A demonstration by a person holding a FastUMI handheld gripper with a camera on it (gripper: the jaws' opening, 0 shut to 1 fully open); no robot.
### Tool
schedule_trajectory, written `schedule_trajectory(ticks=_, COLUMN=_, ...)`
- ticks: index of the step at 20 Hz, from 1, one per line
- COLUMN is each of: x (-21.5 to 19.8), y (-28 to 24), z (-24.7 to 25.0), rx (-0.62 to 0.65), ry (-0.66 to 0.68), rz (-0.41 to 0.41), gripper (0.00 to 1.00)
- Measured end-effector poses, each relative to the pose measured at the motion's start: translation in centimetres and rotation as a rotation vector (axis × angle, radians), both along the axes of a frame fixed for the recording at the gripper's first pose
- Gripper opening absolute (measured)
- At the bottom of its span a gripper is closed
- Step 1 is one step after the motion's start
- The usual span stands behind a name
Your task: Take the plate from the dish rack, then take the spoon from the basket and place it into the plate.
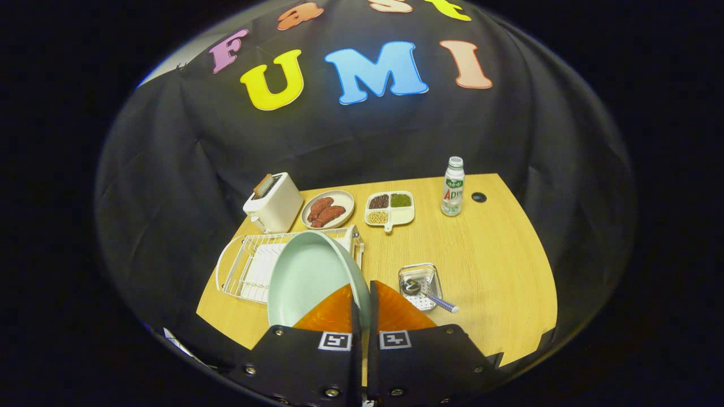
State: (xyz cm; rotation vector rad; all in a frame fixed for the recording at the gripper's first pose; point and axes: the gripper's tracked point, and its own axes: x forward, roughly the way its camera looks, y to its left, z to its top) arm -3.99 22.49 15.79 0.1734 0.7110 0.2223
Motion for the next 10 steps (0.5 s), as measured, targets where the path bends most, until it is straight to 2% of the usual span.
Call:
schedule_trajectory(ticks=6, x=-3.9, y=-1.4, z=-4.4, rx=0.095, ry=0.032, rz=0.029, gripper=0.04)
schedule_trajectory(ticks=10, x=-5.9, y=-1.7, z=-9.3, rx=0.138, ry=0.107, rz=0.027, gripper=0.04)
